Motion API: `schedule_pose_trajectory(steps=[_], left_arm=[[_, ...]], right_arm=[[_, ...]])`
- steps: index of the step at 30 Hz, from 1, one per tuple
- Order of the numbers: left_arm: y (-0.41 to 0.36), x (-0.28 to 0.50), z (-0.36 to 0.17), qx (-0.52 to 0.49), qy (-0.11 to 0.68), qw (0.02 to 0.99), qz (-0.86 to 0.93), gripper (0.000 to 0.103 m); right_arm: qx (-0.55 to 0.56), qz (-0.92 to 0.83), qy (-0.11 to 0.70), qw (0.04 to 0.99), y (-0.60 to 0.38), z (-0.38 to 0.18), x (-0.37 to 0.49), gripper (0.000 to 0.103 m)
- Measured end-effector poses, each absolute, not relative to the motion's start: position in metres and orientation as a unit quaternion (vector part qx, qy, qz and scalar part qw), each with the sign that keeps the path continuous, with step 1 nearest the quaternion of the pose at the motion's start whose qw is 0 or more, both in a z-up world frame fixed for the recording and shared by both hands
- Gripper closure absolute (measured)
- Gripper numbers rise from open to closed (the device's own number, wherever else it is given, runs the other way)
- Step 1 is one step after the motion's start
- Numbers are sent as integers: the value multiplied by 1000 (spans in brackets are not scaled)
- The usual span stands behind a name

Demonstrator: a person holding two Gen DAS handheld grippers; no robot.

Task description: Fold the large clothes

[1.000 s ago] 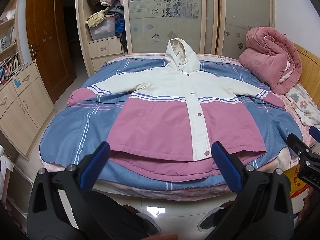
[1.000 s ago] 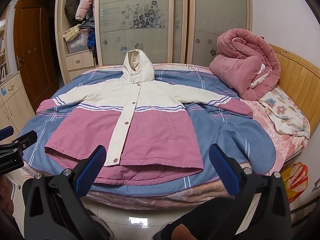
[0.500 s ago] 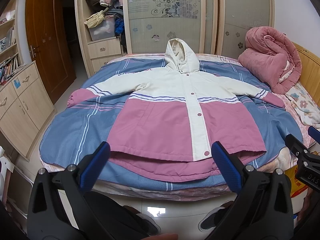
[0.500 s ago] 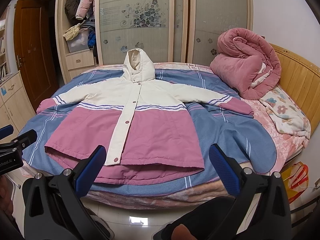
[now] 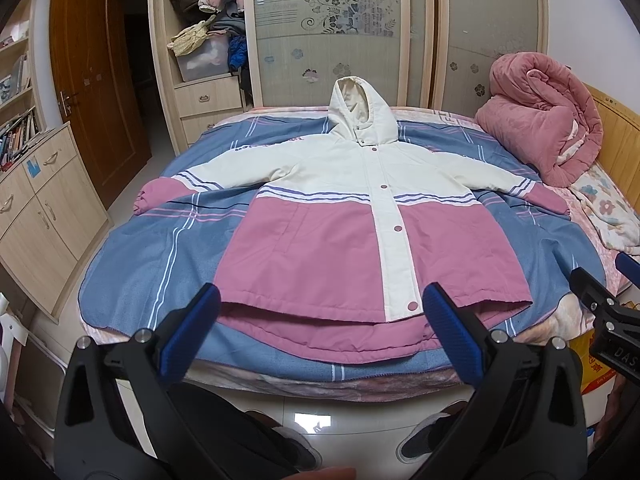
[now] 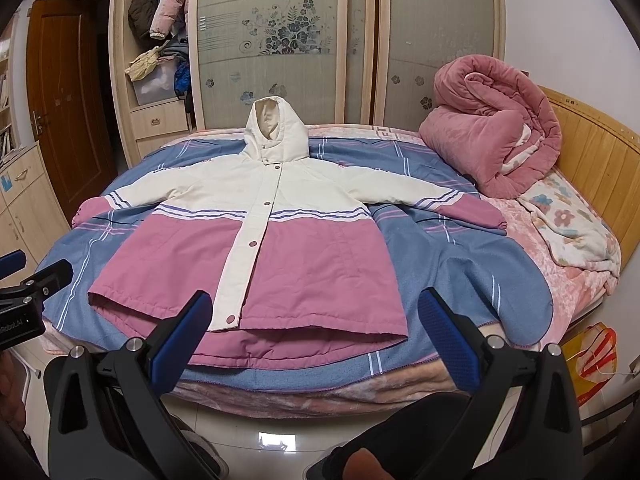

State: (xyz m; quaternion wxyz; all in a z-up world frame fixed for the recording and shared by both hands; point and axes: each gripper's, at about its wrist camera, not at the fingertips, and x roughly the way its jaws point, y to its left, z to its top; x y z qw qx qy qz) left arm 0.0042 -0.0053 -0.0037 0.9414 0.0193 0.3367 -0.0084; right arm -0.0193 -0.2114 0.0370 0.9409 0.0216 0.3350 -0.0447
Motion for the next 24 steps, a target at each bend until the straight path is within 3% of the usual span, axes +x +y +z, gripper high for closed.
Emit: schedule_pose_trajectory(steps=[24], left_arm=[[-7, 3, -6, 26, 342, 939, -16, 2]], right_arm=[[20, -47, 341, 939, -214, 36, -17, 1]])
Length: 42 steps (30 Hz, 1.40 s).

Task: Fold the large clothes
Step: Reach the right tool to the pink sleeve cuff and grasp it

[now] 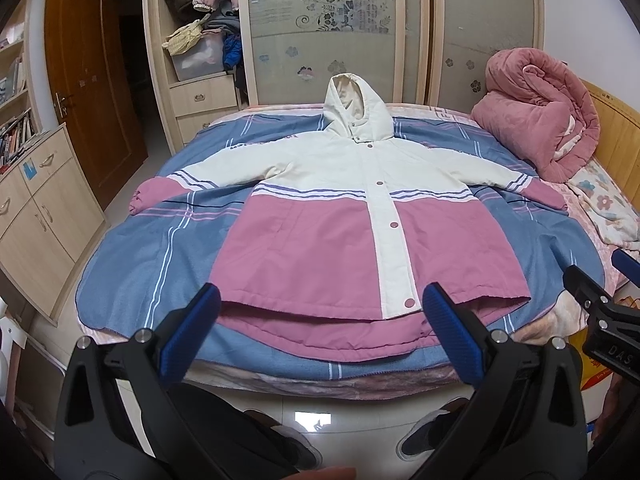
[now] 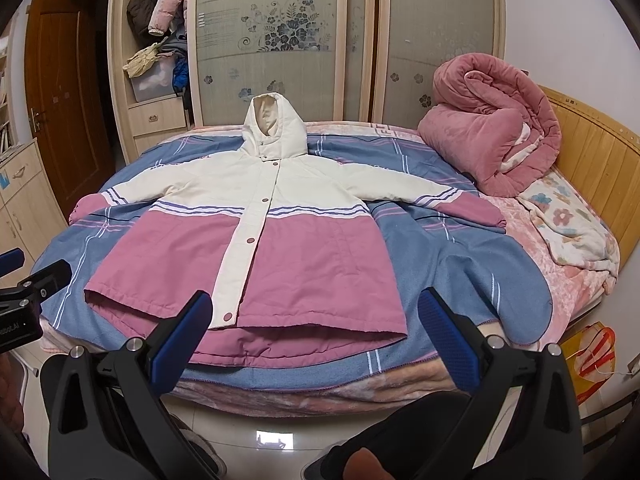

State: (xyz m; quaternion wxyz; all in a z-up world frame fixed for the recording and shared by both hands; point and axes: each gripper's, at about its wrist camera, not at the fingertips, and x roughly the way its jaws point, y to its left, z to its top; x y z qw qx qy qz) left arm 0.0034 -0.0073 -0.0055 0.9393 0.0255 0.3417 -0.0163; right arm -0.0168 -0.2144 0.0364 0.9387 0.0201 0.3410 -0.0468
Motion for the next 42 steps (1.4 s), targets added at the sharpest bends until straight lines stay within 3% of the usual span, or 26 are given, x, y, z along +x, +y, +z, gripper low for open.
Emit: schedule_pose_trajectory(steps=[18, 23, 33, 38, 42], left_arm=[[-11, 6, -5, 39, 342, 939, -22, 2], [-7, 19, -21, 16, 384, 921, -64, 2], [19, 36, -41, -62, 379, 917, -109, 2], [15, 45, -50, -46, 381, 919, -87, 2], [12, 59, -57, -18, 387, 920, -65, 2]], right_arm=[[18, -48, 341, 939, -214, 31, -13, 1], [34, -50, 319, 946, -245, 28, -1, 1], [288, -50, 229, 928, -454, 38, 46, 1], [428, -40, 219, 876, -574, -11, 98, 1], [468, -43, 230, 852, -621, -55, 139, 1]])
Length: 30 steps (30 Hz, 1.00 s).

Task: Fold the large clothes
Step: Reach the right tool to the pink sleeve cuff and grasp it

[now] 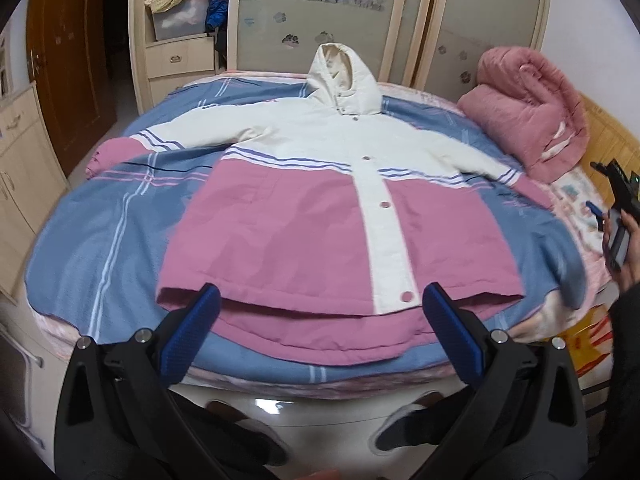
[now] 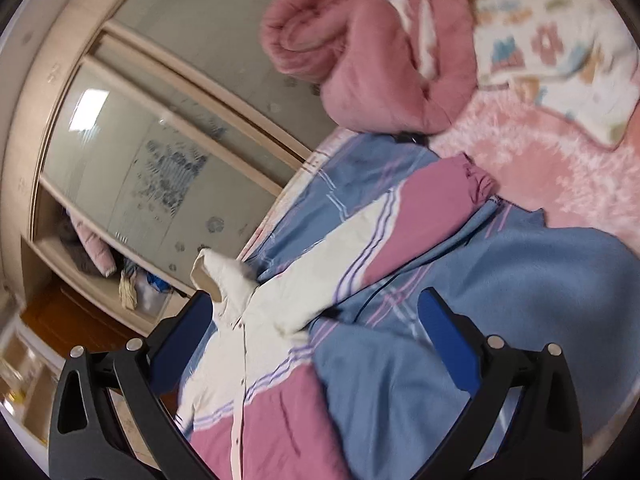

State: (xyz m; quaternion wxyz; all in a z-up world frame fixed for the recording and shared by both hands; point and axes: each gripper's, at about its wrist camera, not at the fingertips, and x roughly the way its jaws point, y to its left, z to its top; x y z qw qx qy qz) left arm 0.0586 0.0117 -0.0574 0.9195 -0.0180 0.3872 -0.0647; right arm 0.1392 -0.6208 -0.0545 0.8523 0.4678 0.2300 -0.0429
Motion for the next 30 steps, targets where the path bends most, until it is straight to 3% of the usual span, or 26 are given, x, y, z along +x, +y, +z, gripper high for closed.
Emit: schedule_pose_trajectory(steps=[9, 14, 20, 23, 26, 27, 28, 30], left_arm=[[9, 88, -74, -10, 389, 919, -68, 2], [12, 98, -66, -28, 347, 935, -61, 2], [4, 119, -80, -26, 375, 924, -75, 2], [1, 125, -84, -20, 375, 923, -78, 2], [0, 129, -86, -3, 374, 924, -74, 2], [-2, 130, -87, 8, 376, 924, -73, 2], [-2, 131, -87, 18, 376, 924, -67, 2], [-2, 132, -87, 33, 372, 926, -57, 2]], right_arm=[[531, -77, 242, 809, -669, -139, 213, 2], [543, -90, 255, 795, -687, -168, 241, 9], [573, -132, 265, 764, -704, -204, 252, 18], [568, -148, 262, 766, -709, -212, 258, 27], [576, -168, 255, 758, -714, -218, 262, 53], [577, -175, 254, 756, -715, -219, 263, 75], [575, -187, 250, 756, -716, -217, 263, 87], [565, -201, 239, 764, -713, -205, 264, 92]])
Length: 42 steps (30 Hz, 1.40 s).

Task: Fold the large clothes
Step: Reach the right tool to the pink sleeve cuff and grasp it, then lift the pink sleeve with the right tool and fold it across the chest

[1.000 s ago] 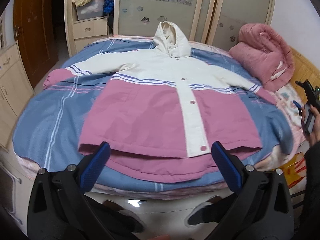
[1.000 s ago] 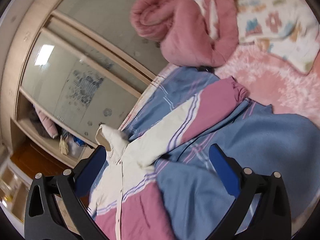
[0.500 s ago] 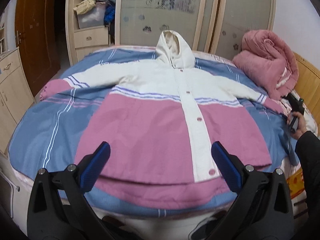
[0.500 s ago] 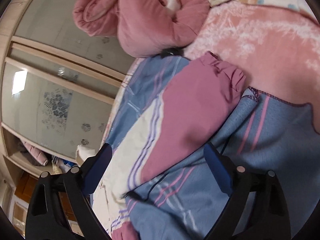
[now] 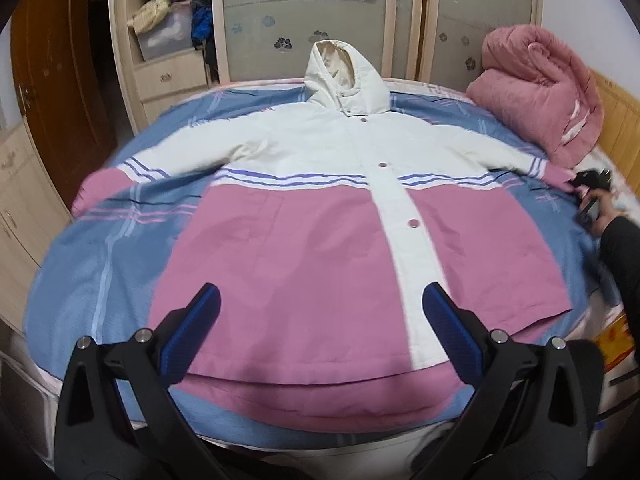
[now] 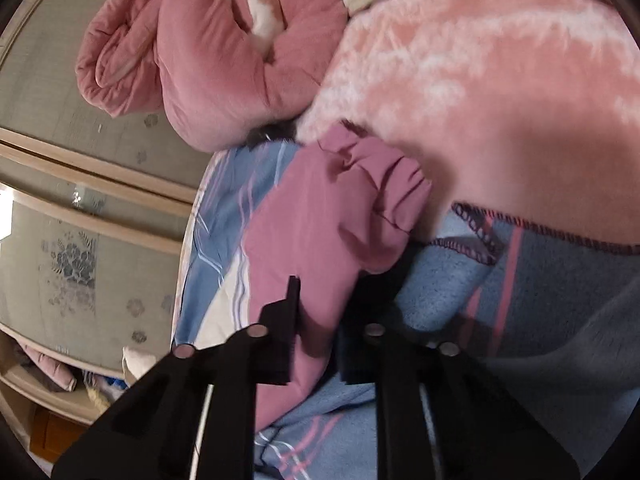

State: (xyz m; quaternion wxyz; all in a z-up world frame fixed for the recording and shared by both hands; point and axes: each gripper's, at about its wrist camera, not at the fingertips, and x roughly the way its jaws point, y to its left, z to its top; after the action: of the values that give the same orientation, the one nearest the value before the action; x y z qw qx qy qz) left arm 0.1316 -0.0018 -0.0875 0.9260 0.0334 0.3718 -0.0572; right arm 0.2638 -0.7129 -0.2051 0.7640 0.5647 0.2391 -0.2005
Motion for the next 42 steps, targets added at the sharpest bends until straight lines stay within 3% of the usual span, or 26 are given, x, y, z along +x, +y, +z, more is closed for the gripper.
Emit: schedule_pose_trajectory(steps=[9, 15, 19, 23, 24, 26, 27, 28, 30, 33, 38, 42], left_arm=[[27, 128, -86, -16, 367, 927, -67, 2], [43, 123, -87, -45, 367, 926, -81, 2], [58, 121, -90, -80, 374, 921, -78, 2], [67, 119, -88, -80, 377, 920, -66, 2], [69, 118, -87, -79, 378, 920, -69, 2], [74, 115, -85, -85, 375, 920, -76, 2], [77, 113, -84, -91, 372, 921, -78, 2], [79, 112, -84, -93, 371, 921, -79, 2], [80, 111, -83, -82, 373, 920, -88, 2], [73, 107, -83, -26, 374, 923, -89, 2], [56, 105, -91, 54, 382, 922, -13, 2], [52, 102, -89, 56, 376, 925, 1, 2]], right_arm=[[351, -225, 203, 886, -636, -61, 300, 95], [65, -195, 173, 963, -481, 47, 345, 95], [-35, -138, 183, 973, -378, 55, 374, 95], [-98, -70, 226, 967, -274, 11, 411, 93], [-98, -54, 243, 964, -255, -7, 421, 88], [-86, -29, 289, 953, -222, -44, 442, 66], [-72, -17, 321, 944, -208, -68, 452, 31], [-61, -12, 345, 936, -201, -85, 460, 10], [-20, 11, 396, 918, -184, -122, 467, 10], [46, 58, 425, 902, -167, -135, 449, 10], [27, 85, 377, 922, -153, -91, 352, 8], [-12, 34, 346, 938, -168, -48, 250, 2]])
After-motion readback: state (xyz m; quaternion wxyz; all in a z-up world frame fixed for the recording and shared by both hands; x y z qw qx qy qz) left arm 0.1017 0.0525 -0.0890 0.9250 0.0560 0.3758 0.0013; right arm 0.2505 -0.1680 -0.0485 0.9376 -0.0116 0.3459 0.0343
